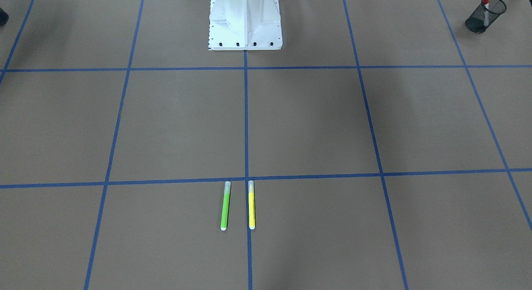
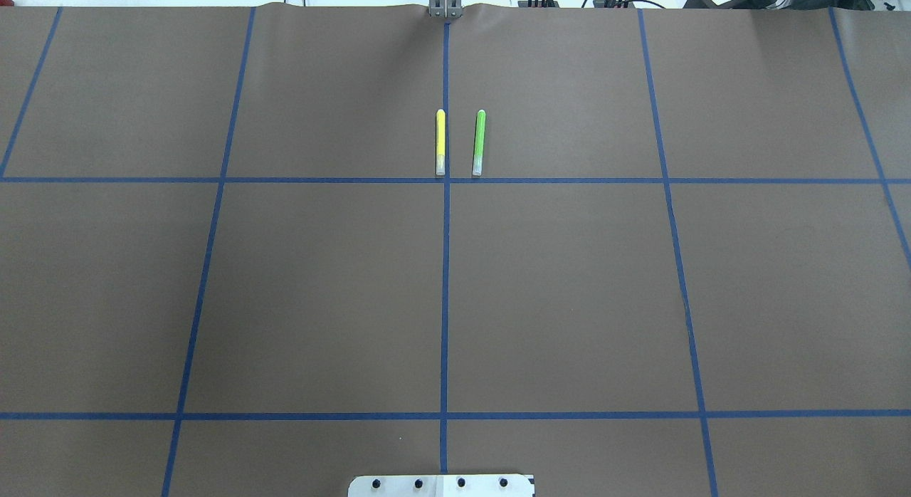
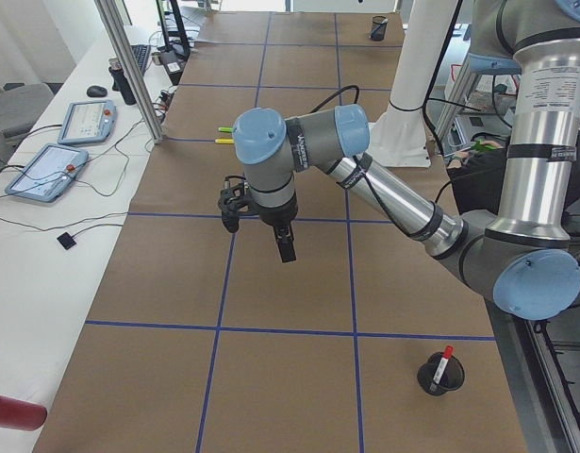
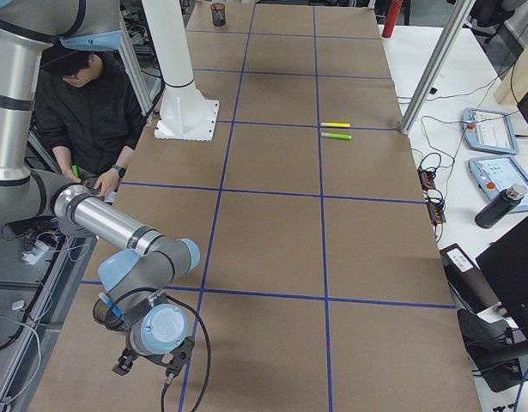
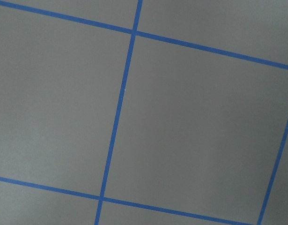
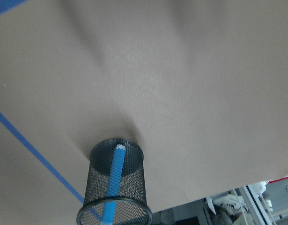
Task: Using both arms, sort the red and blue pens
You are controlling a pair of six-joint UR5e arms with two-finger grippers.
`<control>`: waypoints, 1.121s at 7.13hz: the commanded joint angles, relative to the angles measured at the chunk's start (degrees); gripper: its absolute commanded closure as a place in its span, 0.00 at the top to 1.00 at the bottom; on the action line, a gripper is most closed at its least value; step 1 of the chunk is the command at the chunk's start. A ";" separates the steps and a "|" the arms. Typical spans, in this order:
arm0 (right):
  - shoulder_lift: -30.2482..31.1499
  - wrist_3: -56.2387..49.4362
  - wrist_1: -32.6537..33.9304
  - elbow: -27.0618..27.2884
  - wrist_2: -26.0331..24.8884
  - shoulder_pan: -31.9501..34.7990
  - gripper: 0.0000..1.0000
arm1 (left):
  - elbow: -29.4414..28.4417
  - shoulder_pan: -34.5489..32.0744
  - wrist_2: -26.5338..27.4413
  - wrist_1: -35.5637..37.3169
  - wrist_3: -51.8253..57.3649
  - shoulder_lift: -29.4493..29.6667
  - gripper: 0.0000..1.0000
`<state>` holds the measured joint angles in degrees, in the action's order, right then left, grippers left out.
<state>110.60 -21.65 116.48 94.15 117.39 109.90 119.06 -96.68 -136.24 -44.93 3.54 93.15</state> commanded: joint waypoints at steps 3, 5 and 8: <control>-6.18 5.56 -15.11 0.07 14.21 -0.12 1.00 | -5.57 0.78 0.18 -13.91 -1.86 0.10 1.00; -6.36 6.35 -23.89 0.33 17.35 -1.17 1.00 | -14.07 0.79 0.10 -26.20 -1.96 -0.78 1.00; -9.96 22.35 -26.39 0.69 17.70 -7.06 1.00 | -20.62 0.79 0.19 -40.58 -9.62 -2.45 1.00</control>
<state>101.48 -3.40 90.71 94.57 134.78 104.93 100.00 -95.90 -136.03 -81.37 -0.34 91.05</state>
